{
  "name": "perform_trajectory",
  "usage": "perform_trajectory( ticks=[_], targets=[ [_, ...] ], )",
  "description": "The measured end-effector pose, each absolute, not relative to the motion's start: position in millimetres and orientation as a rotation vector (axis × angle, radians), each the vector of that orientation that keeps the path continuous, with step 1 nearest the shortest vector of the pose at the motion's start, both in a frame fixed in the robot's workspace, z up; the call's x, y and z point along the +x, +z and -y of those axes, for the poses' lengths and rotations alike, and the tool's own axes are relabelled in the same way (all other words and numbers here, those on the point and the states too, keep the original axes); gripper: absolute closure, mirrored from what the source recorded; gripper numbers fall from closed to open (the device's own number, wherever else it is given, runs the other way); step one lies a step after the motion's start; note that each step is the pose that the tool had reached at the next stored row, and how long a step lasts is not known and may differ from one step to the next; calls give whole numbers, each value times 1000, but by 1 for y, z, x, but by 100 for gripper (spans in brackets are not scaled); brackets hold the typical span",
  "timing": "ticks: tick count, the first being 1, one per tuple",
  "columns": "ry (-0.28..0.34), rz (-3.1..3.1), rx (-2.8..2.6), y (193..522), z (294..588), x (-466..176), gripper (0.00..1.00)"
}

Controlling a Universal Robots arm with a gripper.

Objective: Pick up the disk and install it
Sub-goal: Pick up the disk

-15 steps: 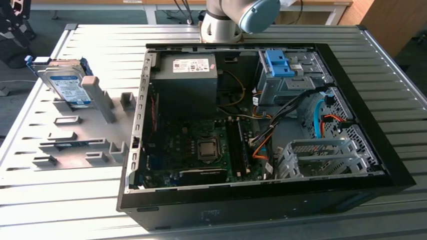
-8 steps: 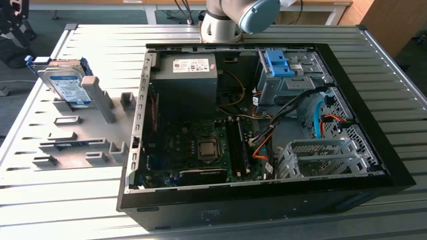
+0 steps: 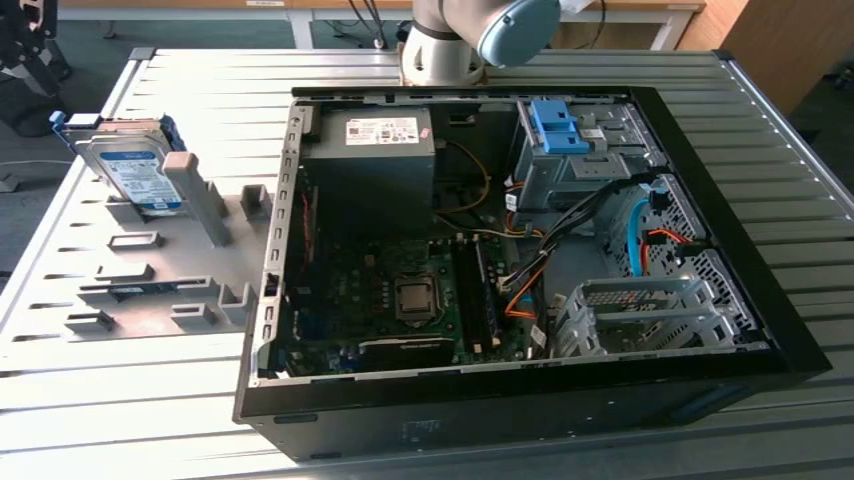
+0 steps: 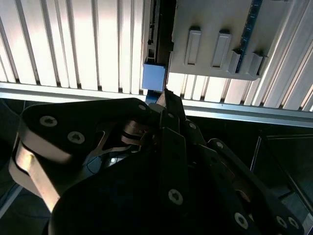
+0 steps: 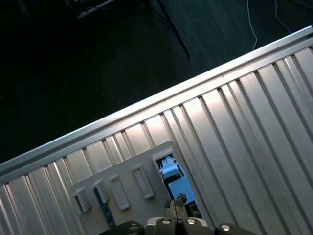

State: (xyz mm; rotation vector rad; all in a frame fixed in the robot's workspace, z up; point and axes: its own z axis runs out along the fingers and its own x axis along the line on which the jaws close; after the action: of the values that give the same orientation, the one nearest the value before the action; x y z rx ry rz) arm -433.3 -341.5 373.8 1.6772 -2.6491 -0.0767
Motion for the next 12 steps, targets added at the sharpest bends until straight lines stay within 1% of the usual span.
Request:
perform_trajectory(
  ticks=[12],
  targets=[
    [-76,2494,1894,373,342,-434,89]
  ],
)
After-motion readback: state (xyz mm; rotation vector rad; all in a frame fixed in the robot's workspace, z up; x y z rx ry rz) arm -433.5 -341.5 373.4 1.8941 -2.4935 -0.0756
